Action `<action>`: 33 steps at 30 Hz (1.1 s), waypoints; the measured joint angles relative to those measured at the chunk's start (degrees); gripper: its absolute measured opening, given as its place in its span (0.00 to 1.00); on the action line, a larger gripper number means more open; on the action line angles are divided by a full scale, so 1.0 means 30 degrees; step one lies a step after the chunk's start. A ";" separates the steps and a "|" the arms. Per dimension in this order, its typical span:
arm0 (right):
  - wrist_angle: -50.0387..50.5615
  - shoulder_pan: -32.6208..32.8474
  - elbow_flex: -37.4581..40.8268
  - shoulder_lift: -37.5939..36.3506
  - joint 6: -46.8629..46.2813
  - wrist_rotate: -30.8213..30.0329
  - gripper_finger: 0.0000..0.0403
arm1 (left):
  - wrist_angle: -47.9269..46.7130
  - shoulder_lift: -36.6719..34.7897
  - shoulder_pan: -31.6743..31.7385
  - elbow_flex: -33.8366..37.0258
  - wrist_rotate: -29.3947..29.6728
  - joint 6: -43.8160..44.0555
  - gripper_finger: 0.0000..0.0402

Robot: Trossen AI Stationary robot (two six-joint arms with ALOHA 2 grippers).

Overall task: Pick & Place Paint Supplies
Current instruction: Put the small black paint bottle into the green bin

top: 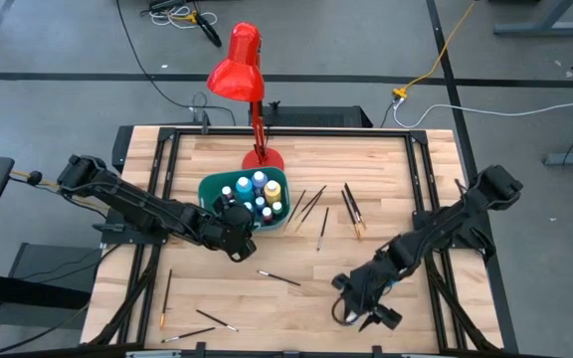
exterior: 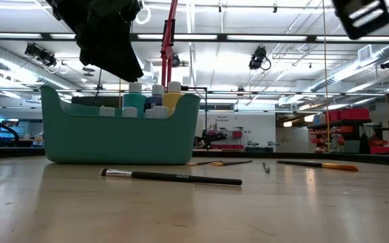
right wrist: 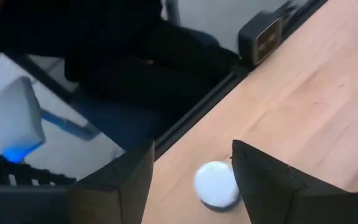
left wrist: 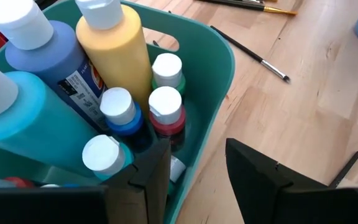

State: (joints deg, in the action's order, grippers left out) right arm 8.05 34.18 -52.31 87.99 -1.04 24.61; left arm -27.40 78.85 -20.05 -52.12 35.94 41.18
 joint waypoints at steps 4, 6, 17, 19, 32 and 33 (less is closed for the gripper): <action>-0.0757 0.0556 0.0000 0.0744 0.0463 -0.1639 0.55 | 0.0000 0.0000 0.0000 0.0000 -0.0007 -0.0005 0.40; -0.1023 0.0736 0.0000 0.0859 0.1200 -0.2894 0.55 | 0.0000 0.0000 0.0000 0.0000 -0.0007 -0.0005 0.40; -0.0317 0.1622 -0.0007 0.0864 0.2161 -0.3325 0.55 | 0.0641 0.0000 -0.0007 0.0000 -0.0014 -0.0005 0.40; -0.0280 0.1630 -0.0007 0.0864 0.2375 -0.3841 0.55 | 0.0675 0.0000 -0.0007 0.0000 -0.0007 -0.0005 0.40; 0.0137 0.1622 -0.0007 0.0899 0.3015 -0.5054 0.55 | 0.0678 0.0000 -0.0007 0.0000 -0.0008 0.0046 0.40; 0.0124 0.1622 -0.0007 0.0939 0.3013 -0.5053 0.55 | 0.0678 0.0000 -0.0007 0.0000 -0.0031 0.0052 0.40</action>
State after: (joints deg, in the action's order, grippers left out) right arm 8.43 39.05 -52.34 90.81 8.01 9.45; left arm -25.36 78.85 -20.08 -52.12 35.85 41.34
